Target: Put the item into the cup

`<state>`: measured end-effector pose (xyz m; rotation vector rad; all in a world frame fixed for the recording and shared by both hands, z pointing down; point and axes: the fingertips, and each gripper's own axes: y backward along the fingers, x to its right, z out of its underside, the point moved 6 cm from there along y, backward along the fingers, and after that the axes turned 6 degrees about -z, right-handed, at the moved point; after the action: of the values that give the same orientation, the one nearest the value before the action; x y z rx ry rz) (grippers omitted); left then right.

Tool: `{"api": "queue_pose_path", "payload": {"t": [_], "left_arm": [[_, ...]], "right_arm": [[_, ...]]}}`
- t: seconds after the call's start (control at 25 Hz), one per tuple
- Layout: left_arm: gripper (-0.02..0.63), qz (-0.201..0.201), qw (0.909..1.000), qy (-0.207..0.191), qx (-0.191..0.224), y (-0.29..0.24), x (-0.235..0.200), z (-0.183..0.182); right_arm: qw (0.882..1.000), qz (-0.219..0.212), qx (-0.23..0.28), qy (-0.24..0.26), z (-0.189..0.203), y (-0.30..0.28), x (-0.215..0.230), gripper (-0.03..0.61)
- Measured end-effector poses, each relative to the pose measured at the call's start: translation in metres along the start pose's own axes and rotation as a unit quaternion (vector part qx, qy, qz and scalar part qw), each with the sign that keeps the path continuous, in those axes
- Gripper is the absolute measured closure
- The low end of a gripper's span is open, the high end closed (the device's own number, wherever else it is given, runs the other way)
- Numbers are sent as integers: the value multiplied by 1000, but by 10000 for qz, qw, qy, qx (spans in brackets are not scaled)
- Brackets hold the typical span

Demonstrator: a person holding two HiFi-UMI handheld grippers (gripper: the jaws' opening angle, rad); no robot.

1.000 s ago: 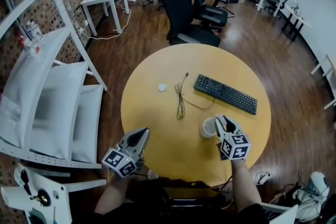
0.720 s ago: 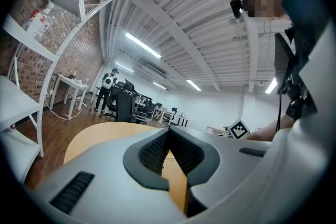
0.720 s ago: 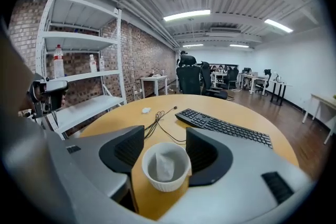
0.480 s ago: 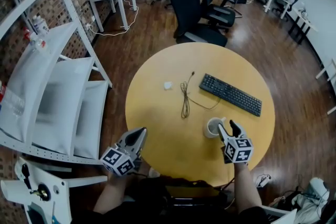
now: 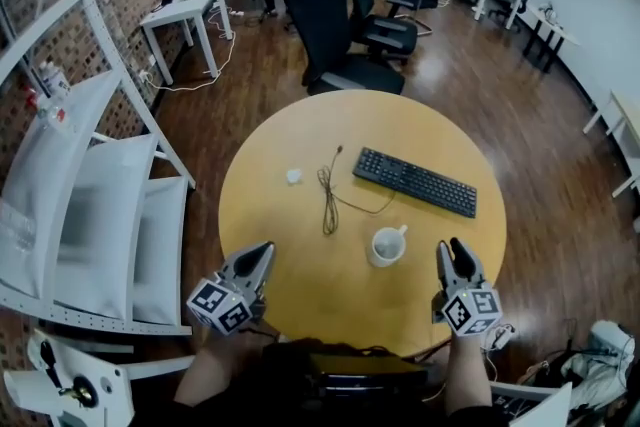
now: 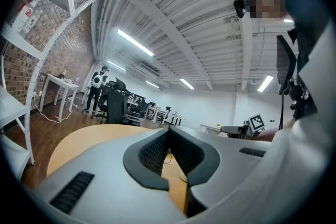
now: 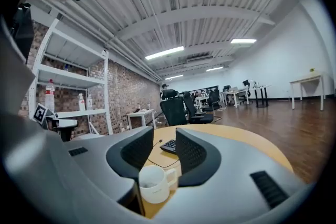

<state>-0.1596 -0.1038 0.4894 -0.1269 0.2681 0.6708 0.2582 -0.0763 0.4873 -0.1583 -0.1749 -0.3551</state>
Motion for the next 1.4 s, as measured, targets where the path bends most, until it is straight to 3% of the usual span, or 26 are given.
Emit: {"api": "queue_pose_path", "payload": {"t": [0.12, 0.28, 0.44, 1.0, 1.4], "left_arm": [[620, 53, 10000, -15, -8, -6, 0, -1], [620, 148, 9999, 60, -11, -14, 4, 1], [620, 252, 9997, -26, -53, -22, 13, 4], [620, 79, 9999, -98, 35, -23, -4, -4], [620, -77, 9999, -53, 54, -16, -11, -2]], "right_arm": [[9992, 370, 122, -130, 2, 33, 9, 474], [9941, 736, 333, -723, 20, 68, 18, 546], [9903, 1025, 364, -866, 36, 85, 13, 568], [9945, 913, 140, -503, 33, 77, 17, 569], [9947, 849, 176, -550, 26, 68, 18, 569]]}}
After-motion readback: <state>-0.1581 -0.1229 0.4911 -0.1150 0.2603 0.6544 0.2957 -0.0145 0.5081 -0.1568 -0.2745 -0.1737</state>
